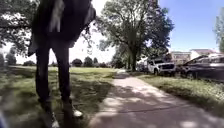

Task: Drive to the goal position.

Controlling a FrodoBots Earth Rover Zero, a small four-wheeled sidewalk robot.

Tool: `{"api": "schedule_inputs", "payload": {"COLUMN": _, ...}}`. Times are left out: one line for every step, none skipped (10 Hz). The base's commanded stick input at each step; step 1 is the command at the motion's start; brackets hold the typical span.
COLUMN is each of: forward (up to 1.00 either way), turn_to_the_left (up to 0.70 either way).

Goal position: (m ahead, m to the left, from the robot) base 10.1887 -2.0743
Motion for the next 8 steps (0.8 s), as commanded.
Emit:
{"api": "schedule_inputs", "payload": {"forward": 0.7, "turn_to_the_left": 0.0}}
{"api": "schedule_inputs", "payload": {"forward": 0.03, "turn_to_the_left": 0.0}}
{"api": "schedule_inputs", "payload": {"forward": 0.0, "turn_to_the_left": 0.0}}
{"api": "schedule_inputs", "payload": {"forward": 0.0, "turn_to_the_left": 0.0}}
{"api": "schedule_inputs", "payload": {"forward": 0.0, "turn_to_the_left": 0.0}}
{"api": "schedule_inputs", "payload": {"forward": 0.0, "turn_to_the_left": 0.0}}
{"api": "schedule_inputs", "payload": {"forward": 0.0, "turn_to_the_left": 0.0}}
{"api": "schedule_inputs", "payload": {"forward": 0.0, "turn_to_the_left": 0.0}}
